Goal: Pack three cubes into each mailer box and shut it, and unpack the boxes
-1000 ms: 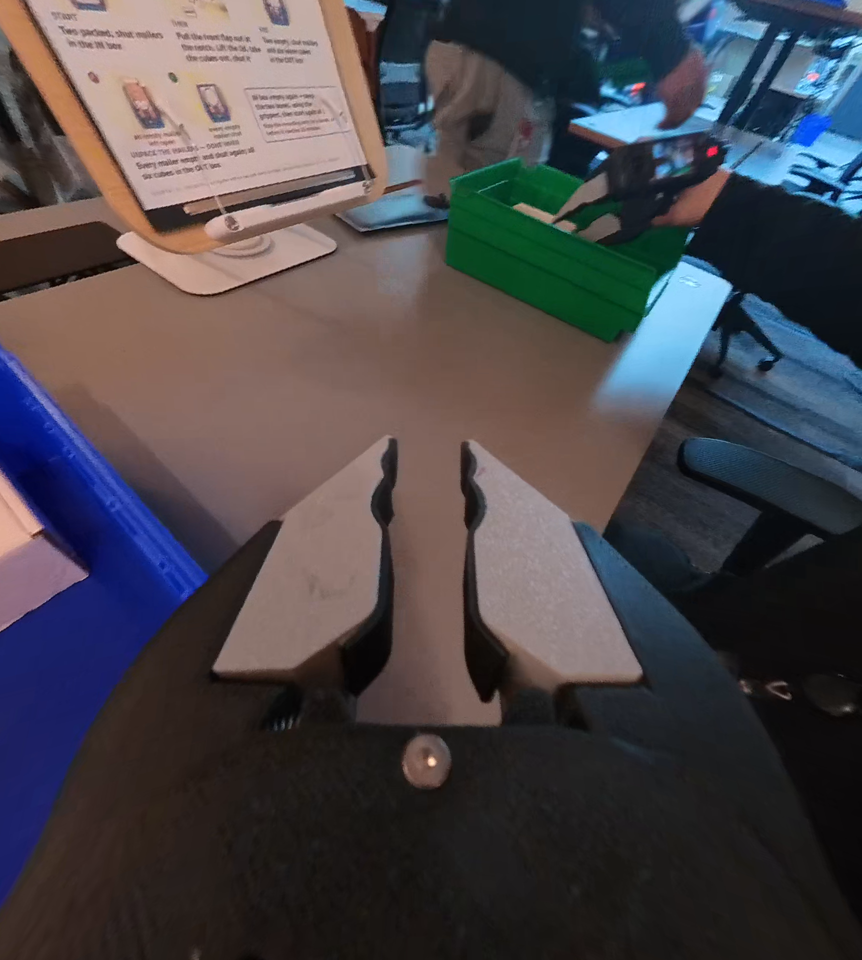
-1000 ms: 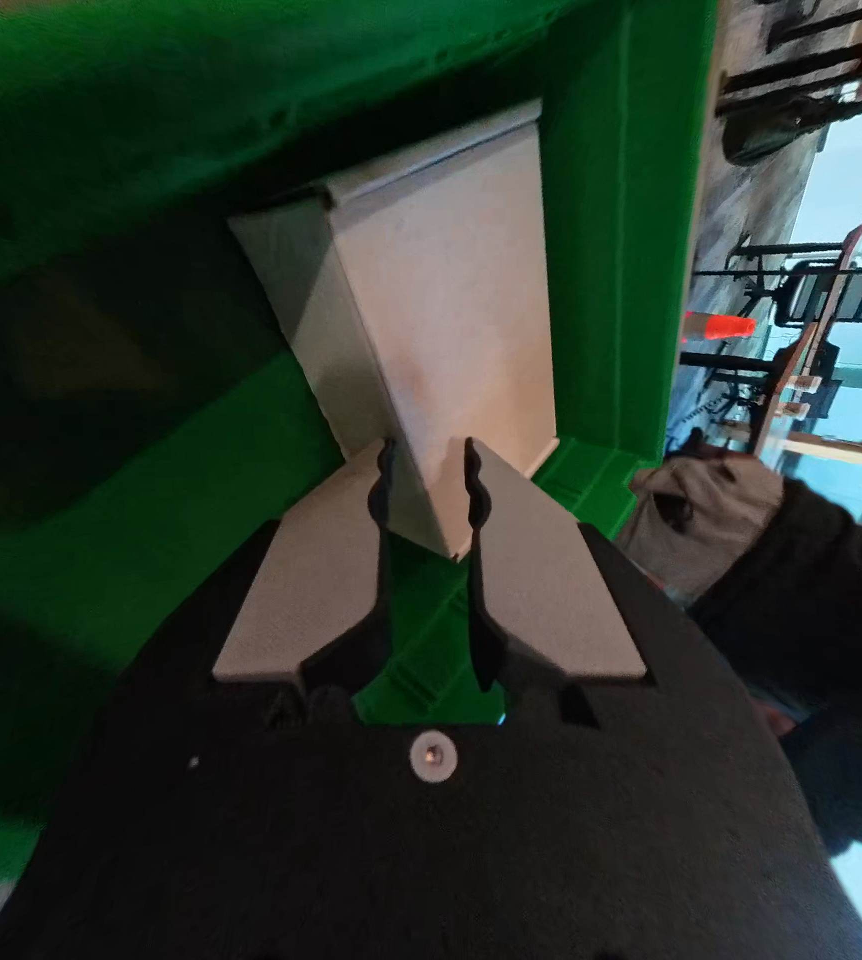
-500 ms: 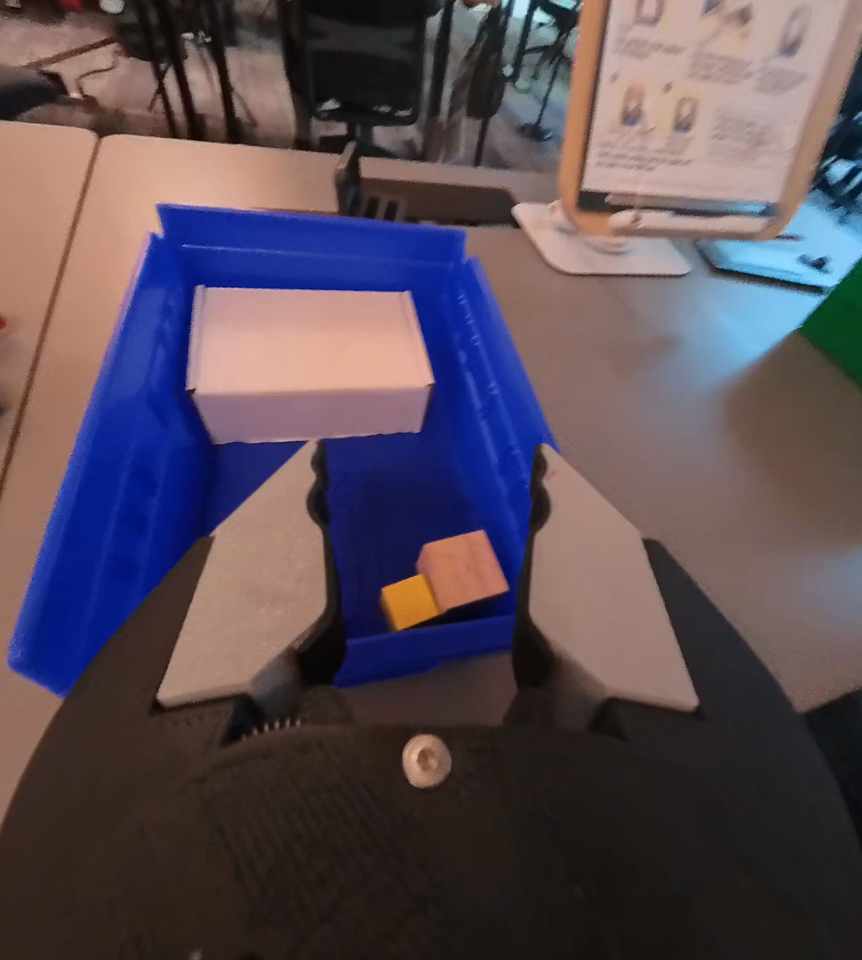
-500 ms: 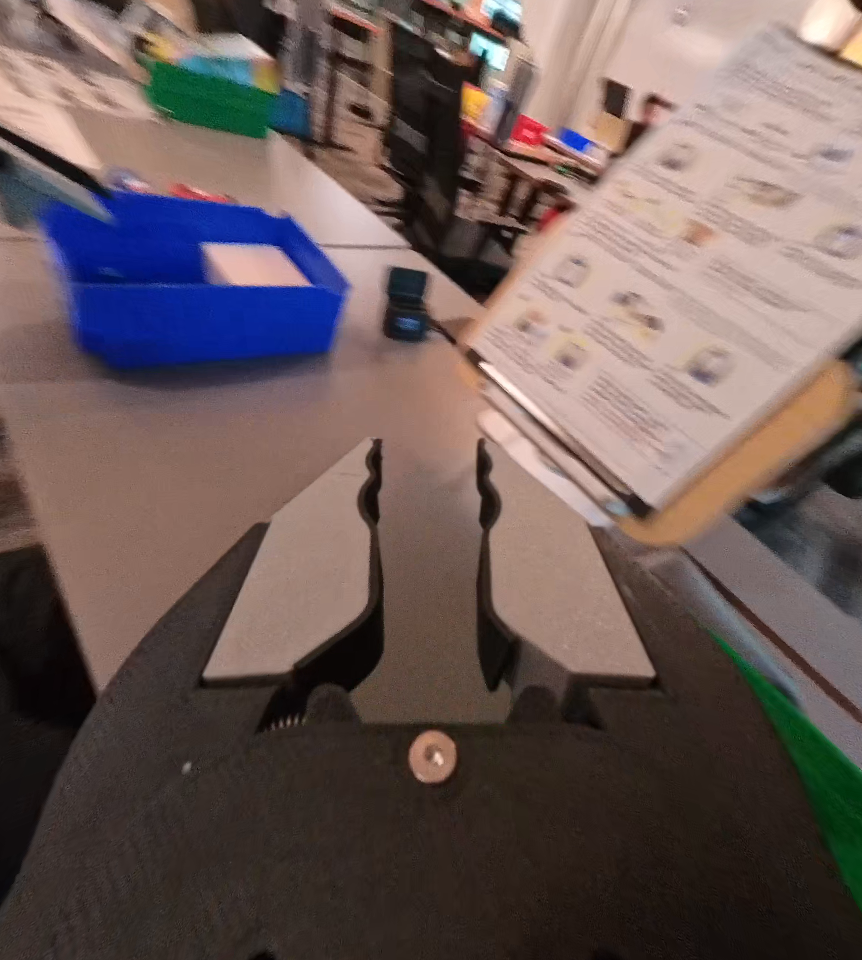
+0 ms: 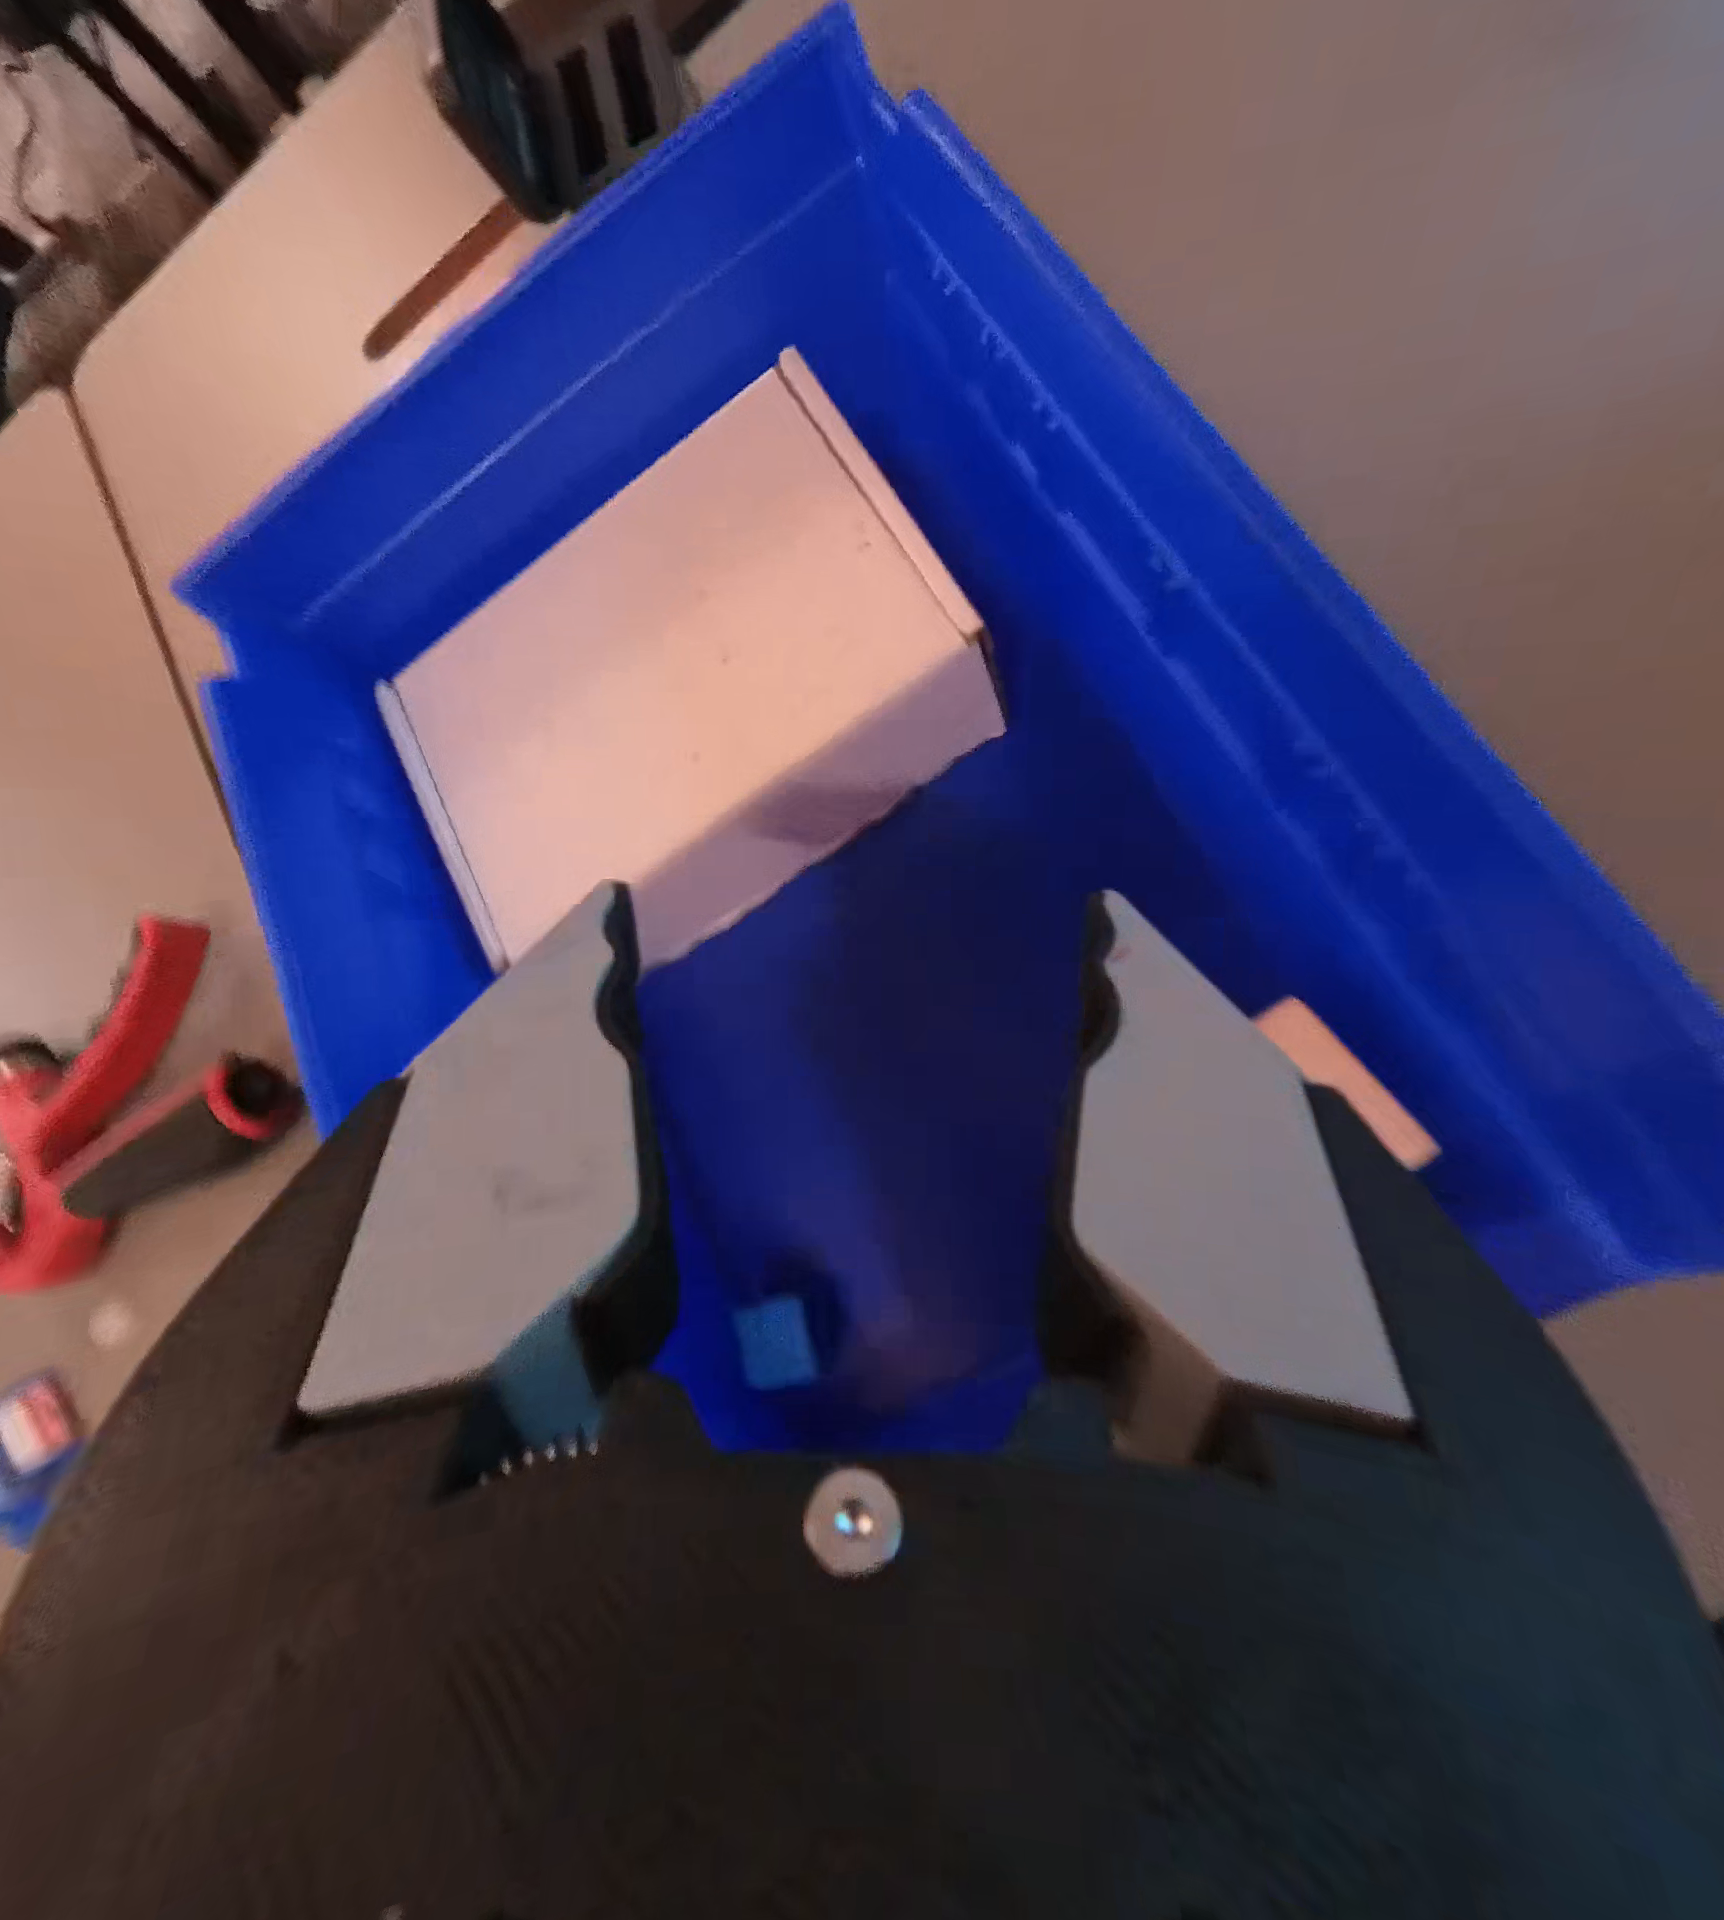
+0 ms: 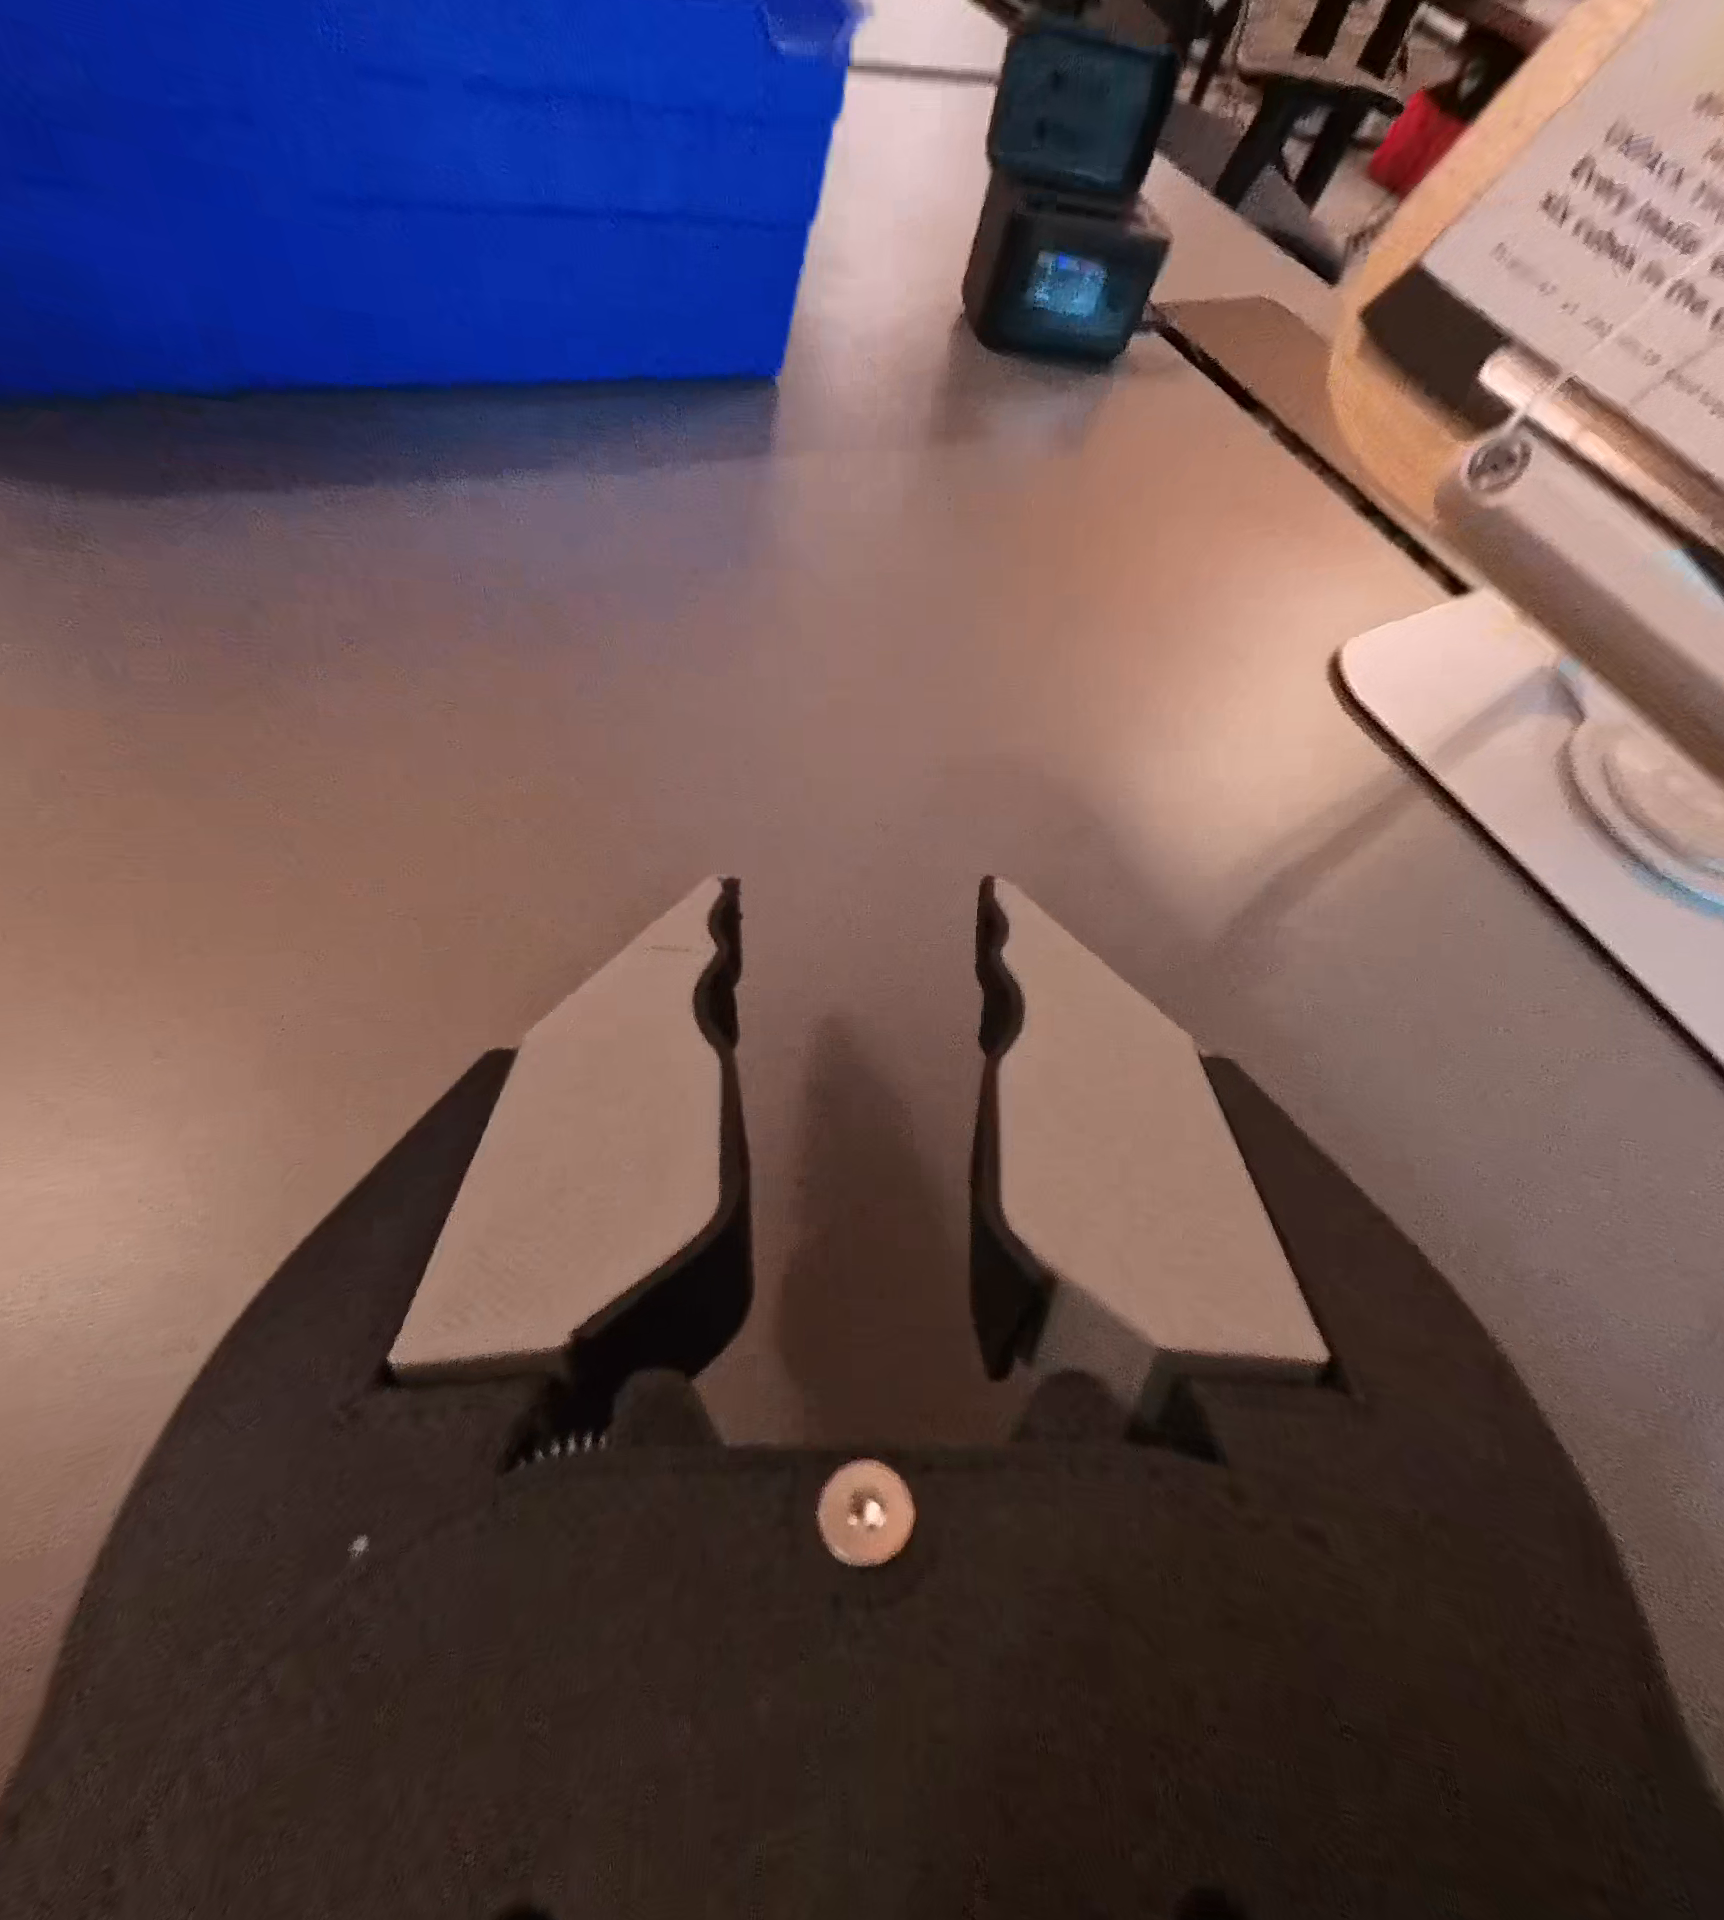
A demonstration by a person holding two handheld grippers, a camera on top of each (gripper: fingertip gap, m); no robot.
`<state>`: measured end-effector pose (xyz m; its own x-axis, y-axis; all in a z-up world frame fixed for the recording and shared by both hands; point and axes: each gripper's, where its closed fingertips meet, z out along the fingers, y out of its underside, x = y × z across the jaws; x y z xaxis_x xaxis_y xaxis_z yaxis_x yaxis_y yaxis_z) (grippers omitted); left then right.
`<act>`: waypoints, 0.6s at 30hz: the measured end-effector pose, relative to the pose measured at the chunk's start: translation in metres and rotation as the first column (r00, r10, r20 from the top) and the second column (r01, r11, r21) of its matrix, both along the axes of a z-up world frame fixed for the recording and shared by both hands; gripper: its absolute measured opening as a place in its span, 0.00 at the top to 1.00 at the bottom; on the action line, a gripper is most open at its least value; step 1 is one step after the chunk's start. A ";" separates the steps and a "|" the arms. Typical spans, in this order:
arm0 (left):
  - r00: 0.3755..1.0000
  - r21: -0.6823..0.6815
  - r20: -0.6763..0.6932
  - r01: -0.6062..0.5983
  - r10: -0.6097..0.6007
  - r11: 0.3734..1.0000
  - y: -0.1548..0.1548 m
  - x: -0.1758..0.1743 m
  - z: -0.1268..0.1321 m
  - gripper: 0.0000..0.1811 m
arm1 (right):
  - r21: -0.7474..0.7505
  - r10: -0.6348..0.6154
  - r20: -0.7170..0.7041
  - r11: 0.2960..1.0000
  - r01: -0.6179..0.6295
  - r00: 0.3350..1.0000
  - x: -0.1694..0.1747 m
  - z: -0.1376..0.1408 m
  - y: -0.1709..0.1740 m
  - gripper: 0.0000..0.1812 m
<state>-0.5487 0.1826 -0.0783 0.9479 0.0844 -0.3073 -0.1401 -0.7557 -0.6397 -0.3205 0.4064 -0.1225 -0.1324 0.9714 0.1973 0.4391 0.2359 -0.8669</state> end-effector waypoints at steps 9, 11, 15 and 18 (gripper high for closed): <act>0.874 -0.538 -0.342 0.118 -0.344 0.835 0.043 -0.081 -0.063 0.53 | -0.046 -0.007 0.014 0.999 0.008 1.000 0.004 -0.006 0.002 0.74; 0.847 -0.536 -0.338 0.184 -0.409 0.824 0.049 -0.080 -0.063 0.53 | -0.042 -0.003 0.020 0.999 0.004 1.000 0.003 -0.007 0.001 0.74; 0.818 -0.565 -0.393 0.147 -0.421 0.812 0.046 -0.087 -0.060 0.59 | -0.043 0.007 0.026 0.999 -0.005 1.000 0.002 -0.008 -0.002 0.75; 0.805 -0.562 -0.436 0.107 -0.403 0.820 0.042 -0.086 -0.044 0.61 | -0.040 0.016 0.026 0.999 -0.015 1.000 0.002 -0.008 -0.005 0.75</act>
